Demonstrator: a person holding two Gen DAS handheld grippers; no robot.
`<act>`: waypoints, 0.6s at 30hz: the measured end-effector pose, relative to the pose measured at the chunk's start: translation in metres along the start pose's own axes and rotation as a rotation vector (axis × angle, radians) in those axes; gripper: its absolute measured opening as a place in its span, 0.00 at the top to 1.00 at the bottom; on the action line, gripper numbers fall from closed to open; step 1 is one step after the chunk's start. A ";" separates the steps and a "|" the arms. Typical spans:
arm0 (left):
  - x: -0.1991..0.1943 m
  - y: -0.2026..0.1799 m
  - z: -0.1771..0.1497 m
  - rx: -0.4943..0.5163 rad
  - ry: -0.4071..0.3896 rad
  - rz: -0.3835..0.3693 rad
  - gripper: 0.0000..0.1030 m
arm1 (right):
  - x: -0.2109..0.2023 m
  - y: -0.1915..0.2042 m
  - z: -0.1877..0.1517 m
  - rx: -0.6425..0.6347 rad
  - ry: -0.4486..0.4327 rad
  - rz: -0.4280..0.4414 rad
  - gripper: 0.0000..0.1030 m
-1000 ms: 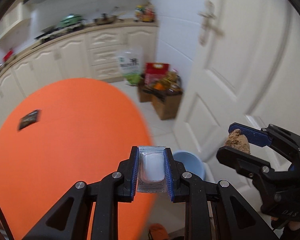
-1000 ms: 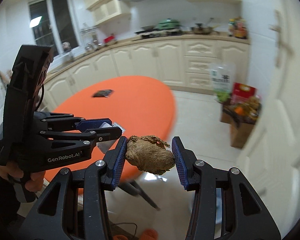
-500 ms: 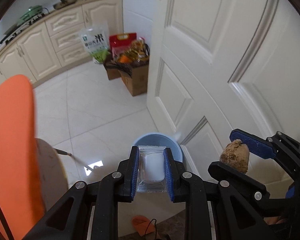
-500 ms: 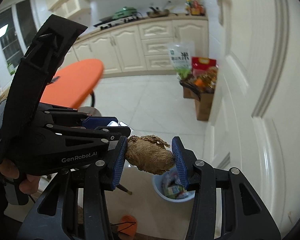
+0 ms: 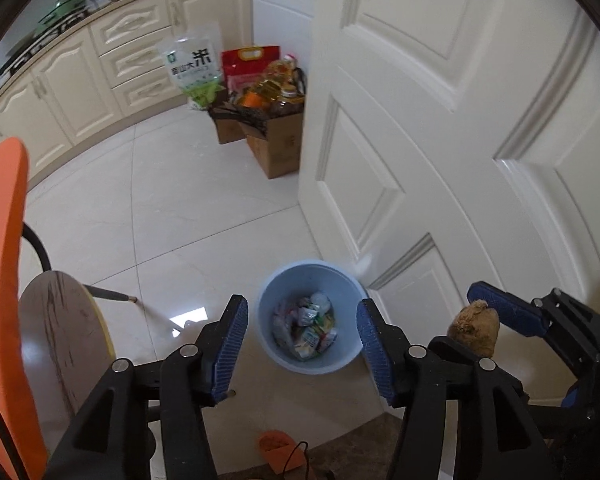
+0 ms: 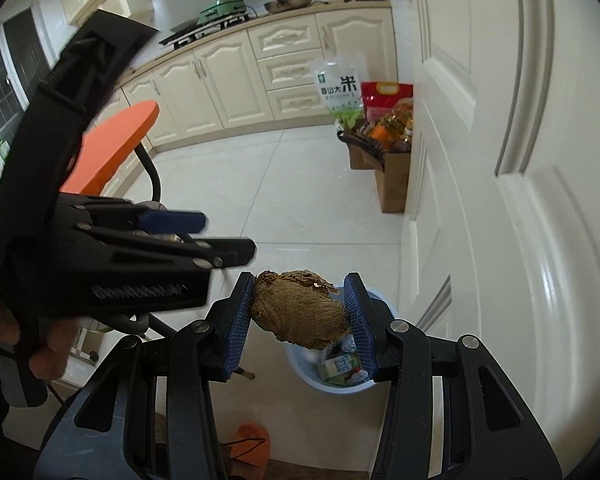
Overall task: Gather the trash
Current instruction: 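Carry the plastic piece and brown lump to the blue bin and open both grippers, then move both tools back over the table toward the black packet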
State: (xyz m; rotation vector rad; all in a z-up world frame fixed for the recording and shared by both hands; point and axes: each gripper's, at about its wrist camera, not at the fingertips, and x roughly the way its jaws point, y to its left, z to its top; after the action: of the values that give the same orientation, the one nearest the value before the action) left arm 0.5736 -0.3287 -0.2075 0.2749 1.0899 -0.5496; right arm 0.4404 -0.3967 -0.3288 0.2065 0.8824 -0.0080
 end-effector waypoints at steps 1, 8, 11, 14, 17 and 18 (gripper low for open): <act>0.000 0.003 -0.002 -0.007 0.002 0.006 0.49 | 0.001 0.000 -0.001 0.002 0.001 0.003 0.58; -0.010 0.013 -0.008 -0.027 -0.019 0.058 0.45 | 0.016 0.002 0.003 0.011 0.011 0.003 0.58; -0.021 0.018 -0.011 -0.035 -0.039 0.067 0.42 | 0.026 0.000 0.009 0.019 0.003 -0.025 0.58; -0.030 0.021 -0.017 -0.038 -0.049 0.066 0.42 | 0.033 -0.003 0.014 0.041 0.002 -0.029 0.48; -0.044 0.026 -0.024 -0.042 -0.064 0.063 0.42 | 0.026 0.002 0.016 0.040 -0.006 -0.031 0.30; -0.049 0.027 -0.027 -0.043 -0.070 0.060 0.42 | 0.023 0.004 0.017 0.039 -0.008 -0.028 0.31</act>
State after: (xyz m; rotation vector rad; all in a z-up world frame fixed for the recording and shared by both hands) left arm 0.5509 -0.2796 -0.1772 0.2483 1.0211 -0.4785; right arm 0.4685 -0.3940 -0.3357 0.2306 0.8772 -0.0517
